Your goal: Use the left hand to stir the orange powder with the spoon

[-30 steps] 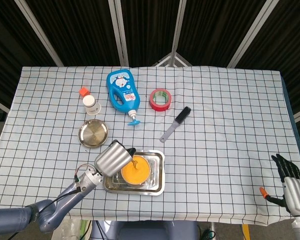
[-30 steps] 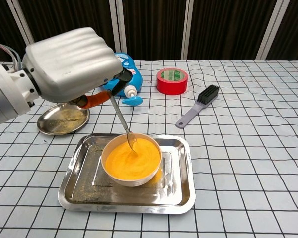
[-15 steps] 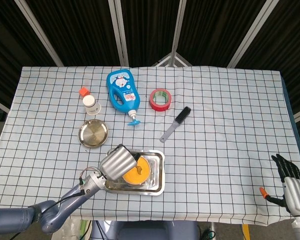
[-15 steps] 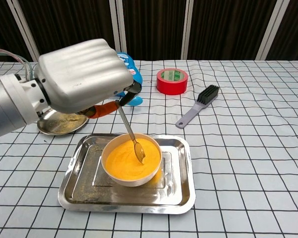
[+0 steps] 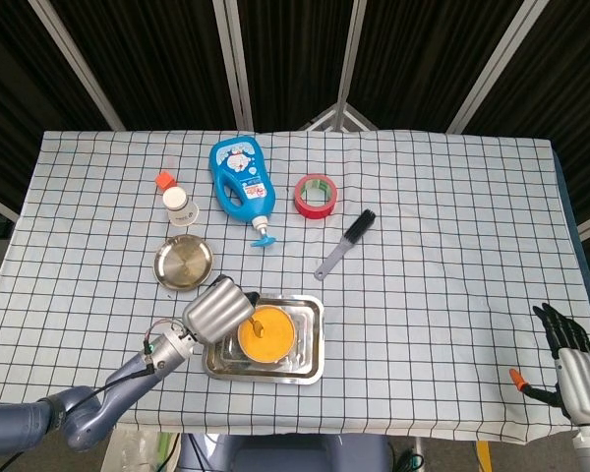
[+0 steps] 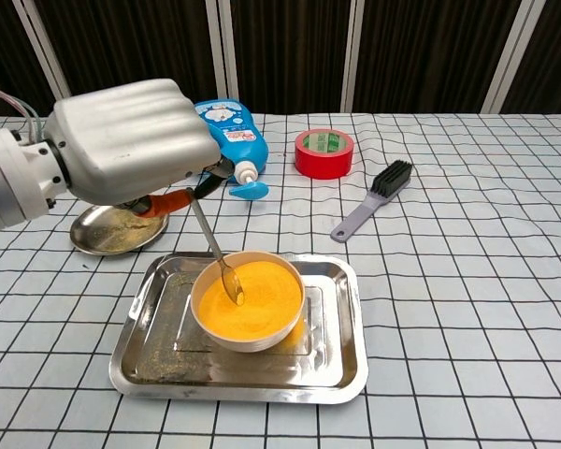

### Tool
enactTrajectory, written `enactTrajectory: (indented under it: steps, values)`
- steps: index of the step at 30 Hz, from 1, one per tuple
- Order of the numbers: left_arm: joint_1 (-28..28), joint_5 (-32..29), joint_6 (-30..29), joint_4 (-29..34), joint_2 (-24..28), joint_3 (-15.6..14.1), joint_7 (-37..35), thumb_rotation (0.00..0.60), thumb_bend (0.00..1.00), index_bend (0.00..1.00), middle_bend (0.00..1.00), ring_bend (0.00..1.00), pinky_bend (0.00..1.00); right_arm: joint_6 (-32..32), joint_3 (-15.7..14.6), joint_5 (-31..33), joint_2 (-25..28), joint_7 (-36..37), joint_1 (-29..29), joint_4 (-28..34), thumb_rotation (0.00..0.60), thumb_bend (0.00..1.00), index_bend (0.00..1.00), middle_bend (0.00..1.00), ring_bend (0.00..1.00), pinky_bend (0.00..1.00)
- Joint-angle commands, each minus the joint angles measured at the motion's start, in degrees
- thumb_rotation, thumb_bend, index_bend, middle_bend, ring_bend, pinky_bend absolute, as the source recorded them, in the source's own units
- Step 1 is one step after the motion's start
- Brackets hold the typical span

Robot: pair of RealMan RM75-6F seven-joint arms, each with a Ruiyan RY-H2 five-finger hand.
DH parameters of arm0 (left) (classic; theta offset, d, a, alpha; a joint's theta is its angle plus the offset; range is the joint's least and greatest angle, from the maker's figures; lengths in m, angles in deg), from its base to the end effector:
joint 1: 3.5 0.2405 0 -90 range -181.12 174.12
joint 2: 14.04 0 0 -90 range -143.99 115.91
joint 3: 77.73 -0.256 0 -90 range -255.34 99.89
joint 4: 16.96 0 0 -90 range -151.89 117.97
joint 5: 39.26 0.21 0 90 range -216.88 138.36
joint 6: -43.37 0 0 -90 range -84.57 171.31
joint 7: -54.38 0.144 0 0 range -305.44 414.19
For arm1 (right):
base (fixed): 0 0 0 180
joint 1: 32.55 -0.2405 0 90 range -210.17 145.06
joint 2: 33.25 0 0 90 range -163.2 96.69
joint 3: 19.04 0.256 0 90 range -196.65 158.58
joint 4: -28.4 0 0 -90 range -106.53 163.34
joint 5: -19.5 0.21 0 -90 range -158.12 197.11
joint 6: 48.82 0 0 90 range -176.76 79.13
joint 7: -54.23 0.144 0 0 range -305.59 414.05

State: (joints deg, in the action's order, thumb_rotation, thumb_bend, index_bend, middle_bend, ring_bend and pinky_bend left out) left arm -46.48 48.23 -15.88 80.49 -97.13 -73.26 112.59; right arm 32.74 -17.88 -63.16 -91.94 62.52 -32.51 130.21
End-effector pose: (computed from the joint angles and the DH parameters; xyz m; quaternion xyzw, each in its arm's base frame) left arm -0.0880 0.2805 -0.0019 -0.8471 0.0654 -0.3174 0.4212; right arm -0.3116 -0.1457 0.1642 0.5276 -0.5111 0.3886 0.5562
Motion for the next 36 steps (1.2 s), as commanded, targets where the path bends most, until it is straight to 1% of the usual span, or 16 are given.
enactTrajectory:
  steps: [1,4,9,11,17,28,36]
  values:
    - [0.3,-0.1,-0.2,-0.3,0.4,-0.3,-0.3,0.6,0.65,0.77,0.97,0.93,0.97,0.0,0.0,0.1,0.0,0.0,0.0,0.0,0.6,0.31,0.0,0.0,0.0,0.0]
    - [0.6,0.7,-1.4,-0.7,0.6,-0.3,-0.9,0.6,0.65,0.77,0.97,0.93,0.97,0.0,0.0,0.0,0.0,0.0,0.0,0.0,0.6,0.31,0.0,0.0,0.0,0.0]
    - [1.2,2.5,-5.0,-1.3,-1.1,0.7,-3.6,0.6,0.65,0.77,0.97,0.93,0.97,0.1,0.0,-0.1,0.0,0.1,0.0,0.0,0.6,0.31,0.0,0.0,0.0,0.0]
    - [1.0,2.3,-4.7,-0.7,-1.1,0.9,-4.1,0.6,0.65,0.77,0.97,0.93,0.97,0.1,0.1,0.0,0.1,0.2,0.0,0.0,0.6,0.31,0.0,0.0,0.0,0.0]
    - [0.1,2.1,-3.1,0.5,-1.6,1.1,-2.5,0.6,0.65,0.77,0.97,0.93,0.97,0.2,0.0,-0.2,0.1,0.3,0.0,-0.1,0.6,0.31,0.0,0.0,0.0,0.0]
    - [-0.5,1.1,-0.5,-0.4,-4.0,-0.4,0.7,0.6,0.65,0.77,0.97,0.93,0.97,0.1,0.0,-0.2,0.3,0.7,0.0,0.0,0.6,0.31,0.0,0.0,0.0,0.0]
    - [0.1,-0.3,-0.4,-0.6,-2.7,-0.9,1.9,0.6,0.65,0.77,0.97,0.93,0.97,0.0,0.0,-0.2,0.3,0.7,0.0,0.0,0.6,0.31,0.0,0.0,0.0,0.0]
